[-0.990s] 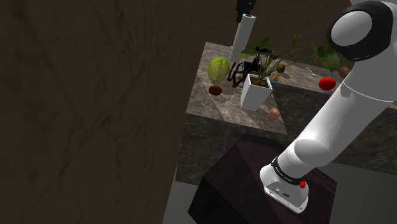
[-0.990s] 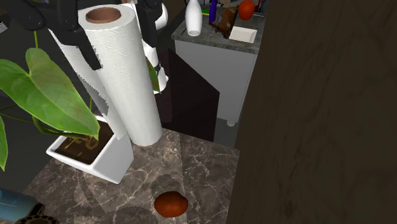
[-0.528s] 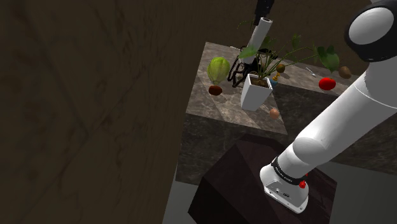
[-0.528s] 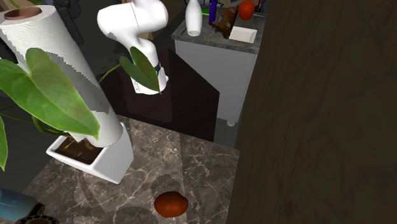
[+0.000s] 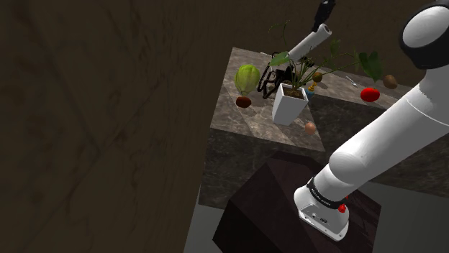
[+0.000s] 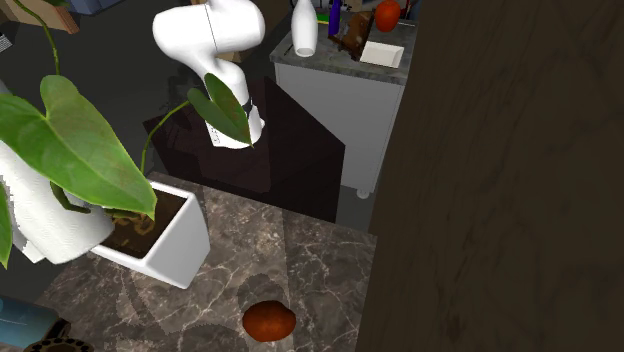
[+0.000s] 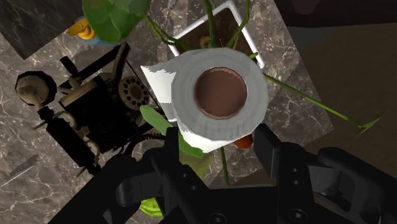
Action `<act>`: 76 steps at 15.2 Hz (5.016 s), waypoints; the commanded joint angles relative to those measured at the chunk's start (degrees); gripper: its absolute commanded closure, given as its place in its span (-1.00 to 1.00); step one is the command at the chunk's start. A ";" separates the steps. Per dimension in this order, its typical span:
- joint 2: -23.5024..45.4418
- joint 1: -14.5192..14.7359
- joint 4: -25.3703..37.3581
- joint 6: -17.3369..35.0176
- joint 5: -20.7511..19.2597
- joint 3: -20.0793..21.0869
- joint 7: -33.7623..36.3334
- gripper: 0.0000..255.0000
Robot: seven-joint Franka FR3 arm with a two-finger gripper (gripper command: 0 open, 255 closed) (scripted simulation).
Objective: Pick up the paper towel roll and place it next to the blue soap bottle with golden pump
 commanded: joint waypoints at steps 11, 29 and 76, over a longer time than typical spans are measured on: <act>4.24 -8.51 4.46 -0.07 1.83 -10.04 -18.38 1.00; 0.39 -9.45 -12.32 13.44 -0.11 -10.72 -19.58 1.00; 3.03 -9.94 -37.62 41.03 0.98 -11.55 -20.02 -1.00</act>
